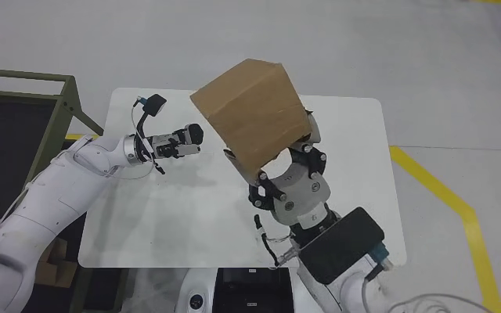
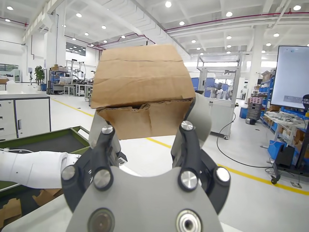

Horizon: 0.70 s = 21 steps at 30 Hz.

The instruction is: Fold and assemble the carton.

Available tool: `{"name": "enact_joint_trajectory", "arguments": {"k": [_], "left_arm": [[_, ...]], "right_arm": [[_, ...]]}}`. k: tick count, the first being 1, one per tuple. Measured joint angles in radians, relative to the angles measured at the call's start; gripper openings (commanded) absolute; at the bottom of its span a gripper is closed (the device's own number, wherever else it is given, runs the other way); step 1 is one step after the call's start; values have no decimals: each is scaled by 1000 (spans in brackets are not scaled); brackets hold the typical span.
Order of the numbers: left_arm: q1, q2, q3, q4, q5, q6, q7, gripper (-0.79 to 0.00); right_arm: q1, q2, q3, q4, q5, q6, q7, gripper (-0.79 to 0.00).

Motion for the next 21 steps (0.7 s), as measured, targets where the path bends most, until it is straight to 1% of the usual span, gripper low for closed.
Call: {"name": "enact_joint_trajectory", "arguments": {"k": [2, 5, 13, 17, 21], "left_arm": [[0, 0, 0, 0, 0, 0, 0, 0], [0, 0, 0, 0, 0, 0, 0, 0], [0, 0, 0, 0, 0, 0, 0, 0], [0, 0, 0, 0, 0, 0, 0, 0], [0, 0, 0, 0, 0, 0, 0, 0]], "right_arm": [[-6, -1, 0, 0, 44, -13, -13, -785], [-7, -3, 1, 0, 147, -93, -13, -785], [12, -9, -3, 0, 341, -231, 10, -785], [23, -14, -2, 0, 362, -229, 16, -785], [27, -19, 1, 0, 324, -192, 16, -785]]}}
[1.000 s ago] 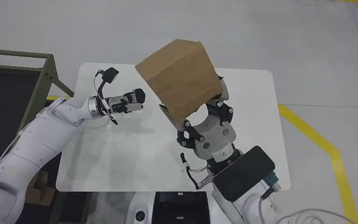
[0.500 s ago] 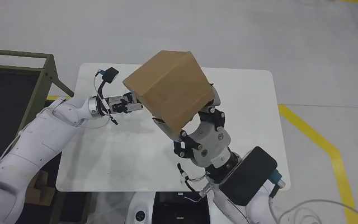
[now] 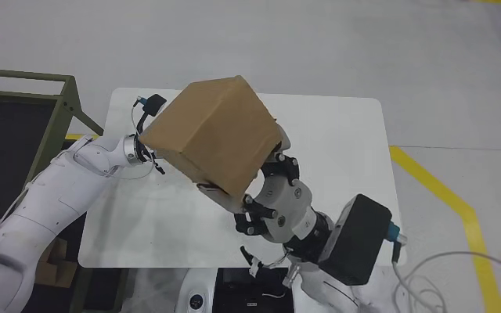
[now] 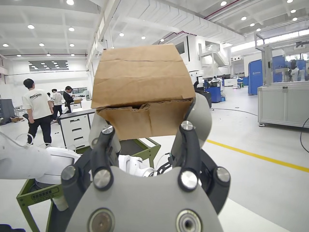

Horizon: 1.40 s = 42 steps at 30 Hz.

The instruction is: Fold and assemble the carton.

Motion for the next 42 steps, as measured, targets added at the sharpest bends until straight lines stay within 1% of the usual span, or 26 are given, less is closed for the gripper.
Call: {"name": "enact_joint_trajectory", "arguments": {"k": [4, 11, 18, 24, 29, 33, 36, 38, 42], "left_arm": [[0, 0, 0, 0, 0, 0, 0, 0], [0, 0, 0, 0, 0, 0, 0, 0], [0, 0, 0, 0, 0, 0, 0, 0], [0, 0, 0, 0, 0, 0, 0, 0], [0, 0, 0, 0, 0, 0, 0, 0], [0, 0, 0, 0, 0, 0, 0, 0], [0, 0, 0, 0, 0, 0, 0, 0], [0, 0, 0, 0, 0, 0, 0, 0], [0, 0, 0, 0, 0, 0, 0, 0]], "right_arm": [[-12, -5, 9, 0, -130, 112, -12, -785], [-82, -2, 31, 0, -305, 240, 11, -785], [-228, 15, 78, 0, -348, 260, 25, -785], [-346, 34, 138, 0, -426, 252, 115, -785], [-392, 43, 172, 16, -517, 228, 225, -785], [-346, 37, 156, 130, -552, 214, 300, -785], [-266, 23, 130, 246, -545, 220, 356, -785], [-199, 10, 109, 333, -511, 224, 385, -785], [-85, -15, 72, 486, -449, 249, 386, -785]]}}
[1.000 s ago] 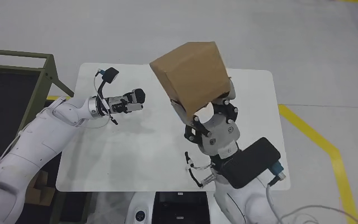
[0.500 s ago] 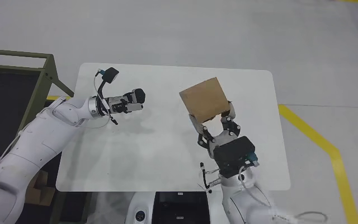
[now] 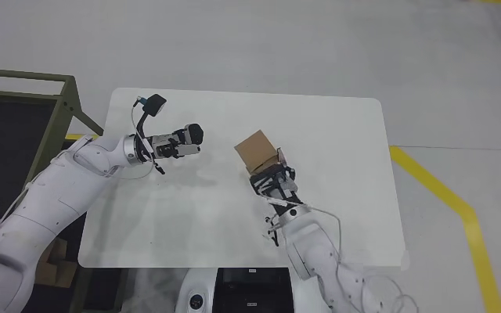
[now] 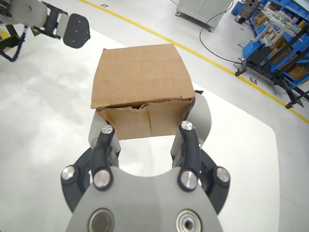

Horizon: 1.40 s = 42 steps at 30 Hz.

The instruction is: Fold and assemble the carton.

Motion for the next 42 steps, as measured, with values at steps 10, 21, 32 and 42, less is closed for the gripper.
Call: {"name": "enact_joint_trajectory", "arguments": {"k": [10, 21, 32, 42], "left_arm": [[0, 0, 0, 0, 0, 0, 0, 0], [0, 0, 0, 0, 0, 0, 0, 0], [0, 0, 0, 0, 0, 0, 0, 0], [0, 0, 0, 0, 0, 0, 0, 0]], "right_arm": [[92, -28, 0, 263, 170, -41, -137, -785], [160, -53, -15, 446, 264, -72, -233, -785], [150, -64, -29, 512, 278, -108, -353, -785], [135, -68, -35, 527, 255, -116, -383, 0]]}}
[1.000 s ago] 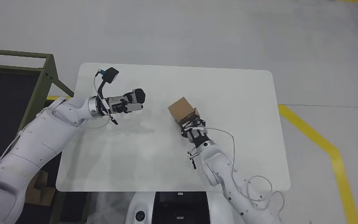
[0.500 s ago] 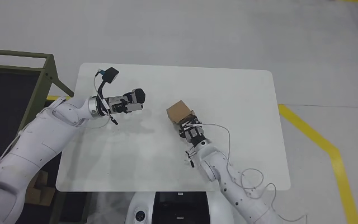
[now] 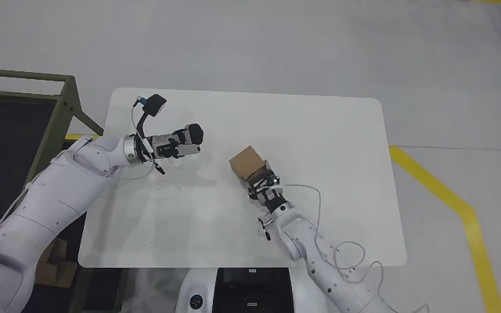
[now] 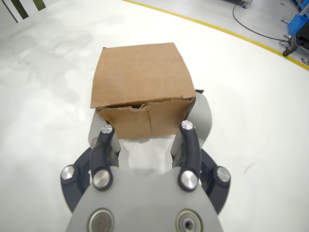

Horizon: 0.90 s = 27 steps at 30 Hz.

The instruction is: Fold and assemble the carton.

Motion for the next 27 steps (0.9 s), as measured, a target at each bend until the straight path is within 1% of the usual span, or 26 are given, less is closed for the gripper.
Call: {"name": "enact_joint_trajectory", "arguments": {"k": [6, 12, 16, 20, 24, 27], "left_arm": [[0, 0, 0, 0, 0, 0, 0, 0], [0, 0, 0, 0, 0, 0, 0, 0], [0, 0, 0, 0, 0, 0, 0, 0], [0, 0, 0, 0, 0, 0, 0, 0], [2, 0, -2, -2, 2, 5, 5, 0], [24, -2, -22, -10, 31, 20, 64, 0]], "right_arm": [[-17, 1, -3, -9, -23, -6, 6, 0], [-62, 13, 14, -61, -53, -46, -18, 0], [-133, 34, 62, -150, -66, -84, -89, 0], [-217, 55, 134, -241, -58, -74, -173, 0], [-294, 69, 218, -318, 25, -75, -266, 0], [-345, 77, 289, -360, 113, -91, -329, 0]]}}
